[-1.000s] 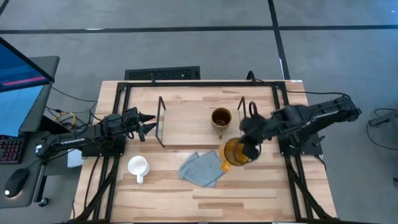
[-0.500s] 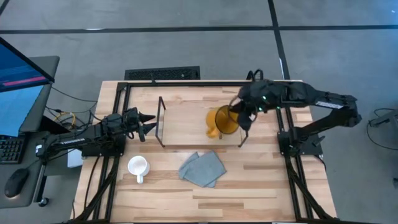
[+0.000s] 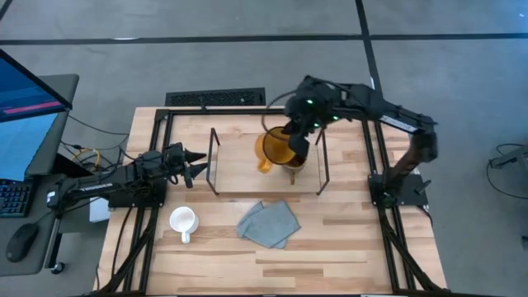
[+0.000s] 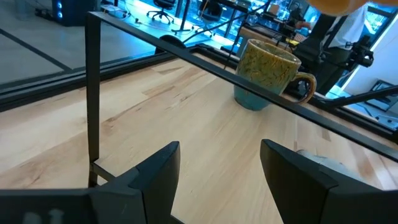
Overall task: Stack small to large cups/mugs on shelf
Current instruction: Put the yellow mug on the shelf
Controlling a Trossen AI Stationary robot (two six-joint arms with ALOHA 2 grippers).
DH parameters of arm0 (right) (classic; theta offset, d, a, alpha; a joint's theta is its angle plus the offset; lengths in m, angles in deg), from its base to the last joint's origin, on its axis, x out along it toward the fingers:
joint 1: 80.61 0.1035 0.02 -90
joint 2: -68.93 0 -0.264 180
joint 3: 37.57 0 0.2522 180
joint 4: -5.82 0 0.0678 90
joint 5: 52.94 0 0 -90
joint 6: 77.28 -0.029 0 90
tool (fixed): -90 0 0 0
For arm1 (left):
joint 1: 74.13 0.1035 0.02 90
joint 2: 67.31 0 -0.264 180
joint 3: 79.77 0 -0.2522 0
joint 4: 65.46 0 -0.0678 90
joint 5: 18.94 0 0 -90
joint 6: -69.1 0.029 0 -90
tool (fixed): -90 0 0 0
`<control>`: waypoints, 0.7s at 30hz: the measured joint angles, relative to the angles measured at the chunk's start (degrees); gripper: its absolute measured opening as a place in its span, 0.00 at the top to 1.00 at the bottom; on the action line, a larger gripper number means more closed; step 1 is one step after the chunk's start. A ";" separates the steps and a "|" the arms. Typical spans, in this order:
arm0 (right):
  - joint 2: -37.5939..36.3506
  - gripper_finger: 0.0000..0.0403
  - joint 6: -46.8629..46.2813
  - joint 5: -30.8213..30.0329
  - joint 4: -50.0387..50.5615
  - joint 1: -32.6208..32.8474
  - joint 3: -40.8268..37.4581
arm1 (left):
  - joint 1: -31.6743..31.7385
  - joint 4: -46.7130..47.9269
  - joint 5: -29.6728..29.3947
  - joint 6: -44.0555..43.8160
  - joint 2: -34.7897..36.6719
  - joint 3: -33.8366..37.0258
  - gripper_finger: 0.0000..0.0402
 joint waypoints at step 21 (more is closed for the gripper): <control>23.92 0.95 12.85 4.36 15.46 -1.53 22.17 | 0.00 0.02 0.11 0.02 -0.12 0.02 0.47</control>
